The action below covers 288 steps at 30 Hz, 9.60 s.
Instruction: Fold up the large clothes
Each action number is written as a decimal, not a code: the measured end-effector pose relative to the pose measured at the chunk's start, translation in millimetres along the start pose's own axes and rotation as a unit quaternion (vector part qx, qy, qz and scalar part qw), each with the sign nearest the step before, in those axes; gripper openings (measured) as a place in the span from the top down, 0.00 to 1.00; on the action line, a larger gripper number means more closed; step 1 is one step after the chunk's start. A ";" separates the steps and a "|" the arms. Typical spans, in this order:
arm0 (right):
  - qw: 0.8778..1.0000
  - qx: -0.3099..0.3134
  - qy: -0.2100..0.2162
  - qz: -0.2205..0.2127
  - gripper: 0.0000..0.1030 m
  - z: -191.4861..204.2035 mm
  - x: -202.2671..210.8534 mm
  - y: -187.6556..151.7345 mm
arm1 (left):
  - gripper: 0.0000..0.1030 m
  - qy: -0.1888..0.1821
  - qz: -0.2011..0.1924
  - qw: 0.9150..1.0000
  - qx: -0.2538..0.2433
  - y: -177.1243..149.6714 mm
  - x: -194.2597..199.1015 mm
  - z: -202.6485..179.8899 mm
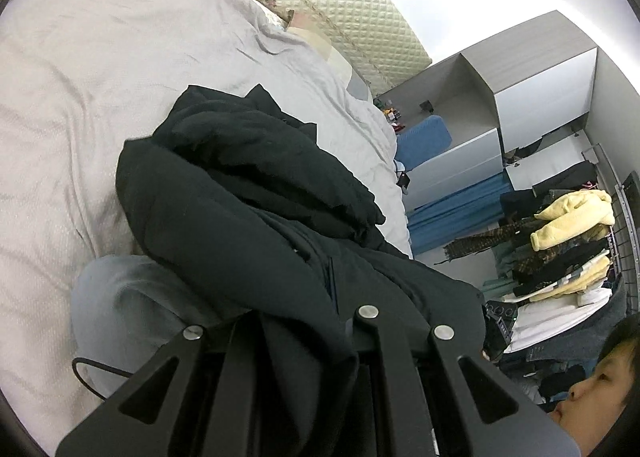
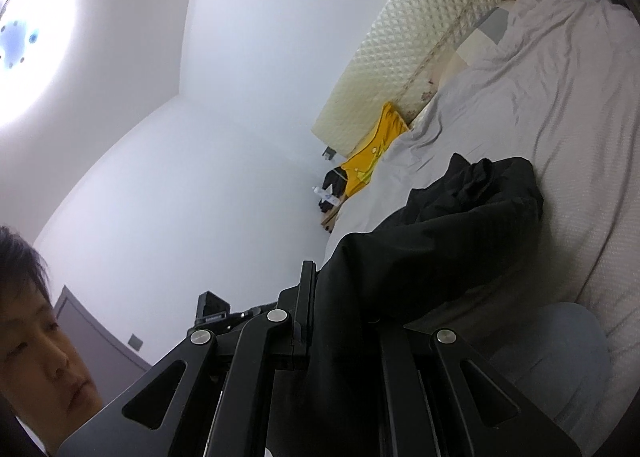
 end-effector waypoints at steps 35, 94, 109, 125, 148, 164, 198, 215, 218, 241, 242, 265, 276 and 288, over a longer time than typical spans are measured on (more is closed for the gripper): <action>0.956 -0.175 -0.225 0.072 0.94 -294.4 -209.2 127.1 | 0.81 0.218 0.026 0.974 0.052 201.1 -174.6 59.1; 0.920 0.217 -0.298 0.129 0.22 -112.9 -249.9 0.1 | 0.20 0.250 -0.179 0.930 -0.203 77.2 -164.9 -7.5; 0.897 0.257 -0.343 0.112 0.20 -154.3 -310.6 50.0 | 0.20 0.306 -0.186 0.910 -0.207 166.8 -224.7 5.8; 0.894 0.233 -0.361 0.129 0.06 -202.1 -356.7 70.4 | 0.19 0.331 -0.160 0.905 -0.216 222.9 -284.3 22.5; 0.895 0.231 -0.353 0.141 0.00 -215.3 -372.5 68.9 | 0.18 0.318 -0.151 0.912 -0.210 221.2 -283.8 39.9; 0.873 0.252 -0.400 0.117 0.00 -230.7 -307.8 82.8 | 0.15 0.377 -0.168 0.886 -0.210 219.6 -239.1 72.0; 0.901 0.291 -0.320 -0.023 0.00 -8.1 -220.5 145.1 | 0.00 0.257 -0.248 0.905 -0.232 153.9 -96.2 -112.0; 0.893 0.365 -0.241 -0.105 0.00 161.0 -130.9 89.0 | 0.00 0.208 -0.316 0.866 -0.327 42.3 2.3 -205.1; 0.892 0.371 -0.236 -0.108 0.00 169.5 -121.6 70.9 | 0.00 0.206 -0.315 0.868 -0.323 28.5 3.6 -204.2; 0.902 0.316 -0.291 -0.047 0.00 98.0 -98.3 -21.9 | 0.00 0.259 -0.266 0.885 -0.281 -35.0 -40.8 -146.2; 0.904 0.310 -0.291 -0.047 0.00 94.1 -97.4 -22.3 | 0.00 0.260 -0.266 0.886 -0.277 -36.4 -43.1 -143.3; 0.894 0.310 -0.322 0.001 0.00 56.2 -130.1 -43.3 | 0.00 0.284 -0.249 0.897 -0.231 -27.5 -56.5 -91.6; 0.897 0.303 -0.323 -0.002 0.00 53.6 -127.1 -45.4 | 0.00 0.285 -0.245 0.897 -0.232 -29.0 -59.5 -85.5; 0.900 0.286 -0.329 0.006 0.00 37.2 -133.1 -49.1 | 0.00 0.285 -0.243 0.898 -0.231 -31.8 -60.2 -79.8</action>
Point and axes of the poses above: each gripper's, at about its wrist camera, not at the fingertips, and x roughly against the way its jaws point, z to its left, y to its top, the point moved 8 cm from there along -x, roughly the way its jaws point, and after that the axes turned 7 degrees about x, right-handed, at the moved point
